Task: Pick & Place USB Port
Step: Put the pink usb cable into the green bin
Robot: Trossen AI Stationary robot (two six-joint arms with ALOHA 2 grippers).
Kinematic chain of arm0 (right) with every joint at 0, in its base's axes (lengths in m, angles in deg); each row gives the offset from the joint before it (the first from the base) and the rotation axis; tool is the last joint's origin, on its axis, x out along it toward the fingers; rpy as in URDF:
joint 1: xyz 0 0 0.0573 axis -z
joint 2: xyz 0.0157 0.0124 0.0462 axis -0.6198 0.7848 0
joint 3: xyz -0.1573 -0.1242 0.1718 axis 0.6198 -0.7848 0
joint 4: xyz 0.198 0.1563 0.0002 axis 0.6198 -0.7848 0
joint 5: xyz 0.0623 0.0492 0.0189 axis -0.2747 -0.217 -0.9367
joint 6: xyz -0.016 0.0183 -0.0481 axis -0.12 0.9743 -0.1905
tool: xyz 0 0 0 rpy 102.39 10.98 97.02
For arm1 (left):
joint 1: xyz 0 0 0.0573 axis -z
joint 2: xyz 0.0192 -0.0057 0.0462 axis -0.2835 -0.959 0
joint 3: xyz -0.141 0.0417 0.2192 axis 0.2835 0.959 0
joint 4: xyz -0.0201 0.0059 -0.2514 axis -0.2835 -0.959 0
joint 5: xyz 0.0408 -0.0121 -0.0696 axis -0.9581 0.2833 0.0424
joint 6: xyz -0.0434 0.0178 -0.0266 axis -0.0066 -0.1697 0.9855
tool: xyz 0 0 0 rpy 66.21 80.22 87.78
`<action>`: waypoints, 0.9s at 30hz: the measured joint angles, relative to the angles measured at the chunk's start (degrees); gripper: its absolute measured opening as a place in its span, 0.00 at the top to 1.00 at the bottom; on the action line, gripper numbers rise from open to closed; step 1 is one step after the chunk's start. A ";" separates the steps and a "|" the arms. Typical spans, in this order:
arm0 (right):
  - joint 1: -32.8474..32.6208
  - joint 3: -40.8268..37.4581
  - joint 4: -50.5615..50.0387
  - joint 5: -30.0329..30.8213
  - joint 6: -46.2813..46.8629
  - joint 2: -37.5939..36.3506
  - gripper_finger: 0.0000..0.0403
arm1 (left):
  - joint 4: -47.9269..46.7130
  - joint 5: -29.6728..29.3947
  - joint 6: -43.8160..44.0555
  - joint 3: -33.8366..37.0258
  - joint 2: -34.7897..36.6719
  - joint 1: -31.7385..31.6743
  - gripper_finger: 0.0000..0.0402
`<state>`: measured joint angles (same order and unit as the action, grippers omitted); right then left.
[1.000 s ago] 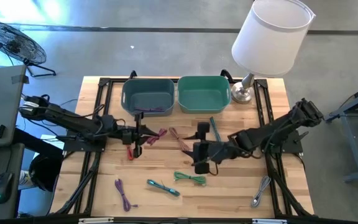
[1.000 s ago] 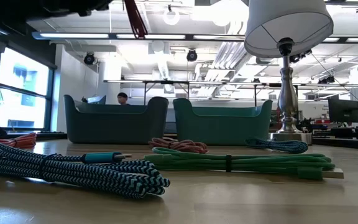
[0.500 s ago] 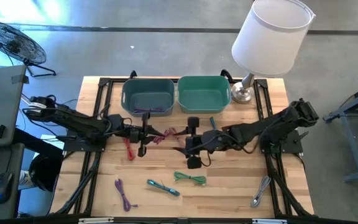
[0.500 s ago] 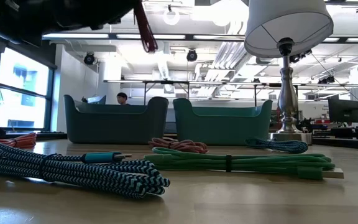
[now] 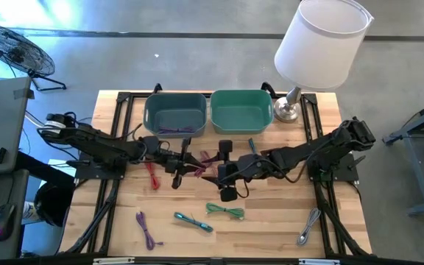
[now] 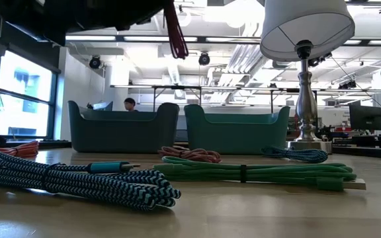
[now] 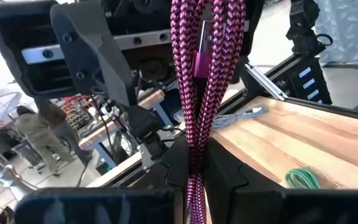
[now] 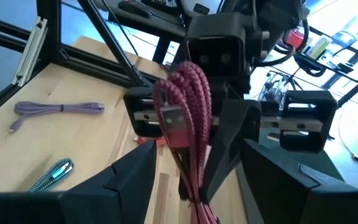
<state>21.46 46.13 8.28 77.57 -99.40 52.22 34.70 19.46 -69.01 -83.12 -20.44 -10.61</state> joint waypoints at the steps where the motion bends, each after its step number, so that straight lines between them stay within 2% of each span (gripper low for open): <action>1: 0.00 0.00 -0.01 -0.13 0.00 0.00 0.44 | 0.11 0.20 0.24 -0.34 -0.34 -0.05 0.95; 11: 0.32 0.00 -0.21 -2.10 -0.24 0.00 0.46 | -0.03 2.36 0.63 -2.13 -2.09 -0.74 0.95; 15: 1.17 0.00 -1.46 -2.04 -0.22 0.00 0.60 | 0.08 2.48 0.64 -2.26 -2.07 -0.71 0.89; 19: 2.16 0.00 -2.61 -2.40 -0.26 0.02 0.89 | 0.03 1.70 0.64 -2.26 -2.07 -0.74 0.81; 20: 2.39 0.00 -2.92 -2.66 -0.68 0.02 0.94 | -0.03 1.25 0.64 -2.26 -2.07 -0.74 0.80; 27: 2.00 0.00 -4.03 1.51 -1.68 0.04 0.95 | -0.44 -1.06 0.64 -2.26 -2.07 -0.67 0.75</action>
<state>23.46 46.13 4.25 79.08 -101.08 52.25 34.26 18.40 -68.38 -85.38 -22.51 -11.28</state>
